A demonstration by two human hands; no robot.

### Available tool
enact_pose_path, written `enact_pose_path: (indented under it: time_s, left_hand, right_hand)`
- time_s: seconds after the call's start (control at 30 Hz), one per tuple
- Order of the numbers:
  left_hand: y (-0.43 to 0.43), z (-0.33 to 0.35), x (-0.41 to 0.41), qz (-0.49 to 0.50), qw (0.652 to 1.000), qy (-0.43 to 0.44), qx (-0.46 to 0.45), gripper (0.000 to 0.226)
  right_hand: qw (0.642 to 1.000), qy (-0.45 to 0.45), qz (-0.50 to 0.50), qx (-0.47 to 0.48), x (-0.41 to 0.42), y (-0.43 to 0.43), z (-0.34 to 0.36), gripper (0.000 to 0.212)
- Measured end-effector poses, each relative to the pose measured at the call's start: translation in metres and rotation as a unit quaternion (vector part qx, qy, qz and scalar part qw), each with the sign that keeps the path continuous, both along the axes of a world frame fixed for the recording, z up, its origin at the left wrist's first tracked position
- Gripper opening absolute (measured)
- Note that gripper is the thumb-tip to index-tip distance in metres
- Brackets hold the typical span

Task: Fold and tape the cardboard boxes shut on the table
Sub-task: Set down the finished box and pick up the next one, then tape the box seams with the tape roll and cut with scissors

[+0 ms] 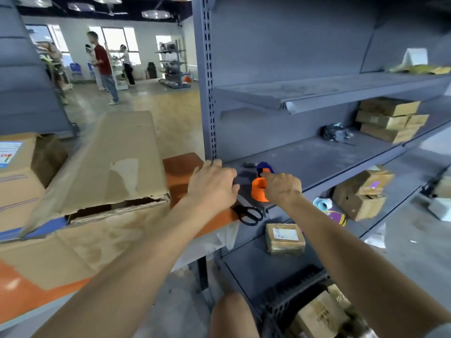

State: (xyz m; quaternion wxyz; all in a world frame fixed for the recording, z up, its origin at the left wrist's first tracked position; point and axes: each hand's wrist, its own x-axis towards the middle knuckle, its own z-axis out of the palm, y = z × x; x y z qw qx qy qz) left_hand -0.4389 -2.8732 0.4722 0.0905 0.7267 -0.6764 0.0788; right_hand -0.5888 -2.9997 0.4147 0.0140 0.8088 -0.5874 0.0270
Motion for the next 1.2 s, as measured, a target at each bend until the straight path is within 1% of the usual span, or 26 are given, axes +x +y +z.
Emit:
enact_pose_path:
  time_s: [0.07, 0.13, 0.23, 0.3, 0.33, 0.4, 0.43, 0.5, 0.53, 0.6, 0.63, 0.67, 0.73, 0.77, 0.8, 0.83, 0.9, 1.03, 1.1, 1.2]
  left_hand:
    - [0.014, 0.02, 0.009, -0.001, 0.999, 0.0, -0.039, 0.034]
    - [0.033, 0.038, 0.025, 0.017, 0.998, 0.006, -0.067, 0.032]
    - [0.067, 0.054, 0.061, 0.059, 0.997, 0.016, -0.052, 0.037]
    - [0.09, 0.059, 0.083, 0.074, 0.996, 0.033, -0.025, 0.052]
    - [0.102, 0.06, 0.093, 0.076, 0.996, 0.047, -0.009, 0.066]
    - [0.127, 0.06, 0.109, 0.07, 0.995, 0.057, 0.032, 0.092]
    - [0.139, 0.059, 0.117, 0.067, 0.995, 0.052, 0.054, 0.099]
    - [0.159, 0.052, 0.133, 0.062, 0.993, 0.039, 0.089, 0.1]
    - [0.166, 0.046, 0.14, 0.064, 0.993, 0.036, 0.093, 0.096]
    - [0.177, 0.035, 0.151, 0.078, 0.994, 0.038, 0.069, 0.084]
    - [0.179, 0.03, 0.153, 0.091, 0.994, 0.043, 0.051, 0.079]
    - [0.181, 0.027, 0.156, 0.106, 0.992, 0.051, 0.038, 0.078]
    - [0.183, 0.022, 0.158, 0.128, 0.988, 0.078, 0.031, 0.083]
    - [0.184, 0.02, 0.159, 0.132, 0.986, 0.094, 0.03, 0.087]
    - [0.185, 0.018, 0.161, 0.133, 0.985, 0.107, 0.026, 0.093]
    - [0.186, 0.017, 0.162, 0.131, 0.984, 0.117, 0.018, 0.097]
    - [0.186, 0.016, 0.167, 0.128, 0.984, 0.126, 0.013, 0.099]
    - [0.183, 0.022, 0.181, 0.108, 0.987, 0.113, 0.034, 0.093]
    - [0.182, 0.024, 0.186, 0.108, 0.987, 0.114, 0.038, 0.09]
    - [0.182, 0.024, 0.193, 0.12, 0.983, 0.122, 0.072, 0.097]
  right_hand:
    - [1.0, -0.01, 0.025, -0.015, 0.017, 0.009, 0.016, 0.038]
    - [0.995, -0.051, 0.085, 0.005, 0.035, 0.019, 0.03, 0.037]
    - [0.977, -0.12, 0.175, 0.025, 0.062, 0.042, 0.045, 0.038]
    - [0.968, -0.155, 0.197, 0.007, 0.08, 0.058, 0.053, 0.042]
    - [0.965, -0.162, 0.205, -0.01, 0.088, 0.065, 0.056, 0.043]
    - [0.962, -0.16, 0.215, -0.046, 0.1, 0.078, 0.063, 0.041]
    - [0.961, -0.159, 0.22, -0.055, 0.104, 0.084, 0.067, 0.039]
    - [0.95, -0.184, 0.248, -0.05, 0.105, 0.095, 0.073, 0.035]
    - [0.935, -0.213, 0.28, -0.038, 0.105, 0.102, 0.074, 0.032]
    - [0.891, -0.277, 0.36, -0.003, 0.104, 0.12, 0.076, 0.032]
    - [0.874, -0.287, 0.393, 0.017, 0.106, 0.128, 0.076, 0.036]
    - [0.867, -0.277, 0.414, 0.035, 0.108, 0.136, 0.074, 0.042]
    - [0.881, -0.22, 0.417, 0.049, 0.116, 0.142, 0.066, 0.053]
    - [0.89, -0.198, 0.408, 0.05, 0.119, 0.143, 0.061, 0.055]
    - [0.893, -0.194, 0.403, 0.053, 0.121, 0.144, 0.056, 0.056]
    - [0.89, -0.207, 0.403, 0.054, 0.122, 0.144, 0.053, 0.056]
    - [0.879, -0.244, 0.406, 0.053, 0.12, 0.143, 0.046, 0.054]
    - [0.866, -0.307, 0.394, 0.022, 0.12, 0.143, 0.037, 0.044]
    - [0.858, -0.335, 0.388, 0.022, 0.123, 0.143, 0.034, 0.039]
    - [0.846, -0.362, 0.39, 0.034, 0.125, 0.144, 0.032, 0.038]
